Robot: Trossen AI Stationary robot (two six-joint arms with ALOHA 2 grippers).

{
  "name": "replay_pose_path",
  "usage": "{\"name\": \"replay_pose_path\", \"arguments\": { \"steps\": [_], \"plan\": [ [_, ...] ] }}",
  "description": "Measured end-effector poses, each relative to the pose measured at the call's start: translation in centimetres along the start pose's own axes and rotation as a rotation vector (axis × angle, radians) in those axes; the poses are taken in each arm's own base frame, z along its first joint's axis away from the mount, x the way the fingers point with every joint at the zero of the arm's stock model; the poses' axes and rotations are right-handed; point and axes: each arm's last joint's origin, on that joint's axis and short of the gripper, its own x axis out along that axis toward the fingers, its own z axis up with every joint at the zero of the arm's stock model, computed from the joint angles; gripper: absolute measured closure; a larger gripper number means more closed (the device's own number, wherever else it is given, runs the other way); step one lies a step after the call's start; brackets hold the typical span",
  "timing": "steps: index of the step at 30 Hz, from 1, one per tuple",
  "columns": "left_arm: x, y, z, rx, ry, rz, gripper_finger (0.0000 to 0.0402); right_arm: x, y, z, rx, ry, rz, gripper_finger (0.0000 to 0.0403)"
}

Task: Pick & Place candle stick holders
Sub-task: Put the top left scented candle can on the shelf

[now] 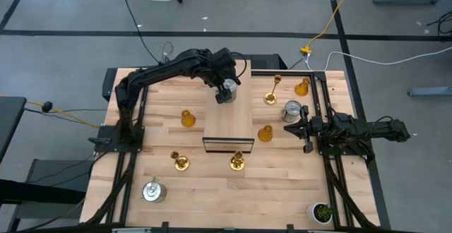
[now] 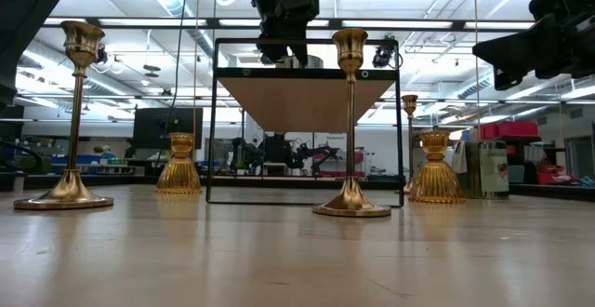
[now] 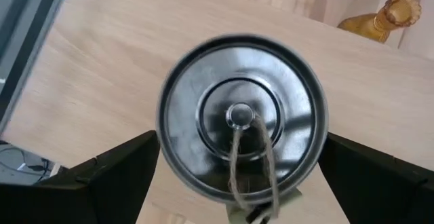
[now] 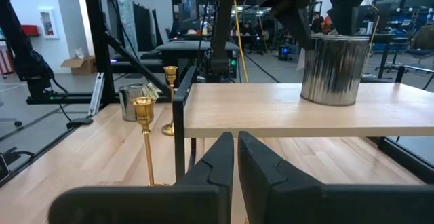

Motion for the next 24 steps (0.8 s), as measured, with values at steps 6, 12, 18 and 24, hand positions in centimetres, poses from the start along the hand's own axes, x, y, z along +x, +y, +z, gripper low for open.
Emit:
{"name": "replay_pose_path", "arguments": {
  "steps": [6, 12, 18, 24],
  "plan": [
    [-1.3, 0.1, -0.3, -0.002, -0.009, 0.002, 0.0005, 0.0, 0.0, 0.0, 0.0, 0.0, 0.0, 0.0376],
    [-2.3, 0.7, -0.9, -0.038, 0.018, 0.028, 0.001, 0.0, 0.0, 0.0, 0.0, 0.0, -0.001, 0.0376],
    [-2.8, 1.2, -1.3, -0.048, 0.041, 0.055, 0.0036, 0.0, 0.0, 0.0, 0.0, 0.0, -0.004, 0.0376],
    [-2.9, 2.2, -1.6, -0.076, 0.064, 0.067, 0.0068, 0.0, 0.0, 0.0, 0.0, 0.0, -0.002, 0.0376]
  ]
}}
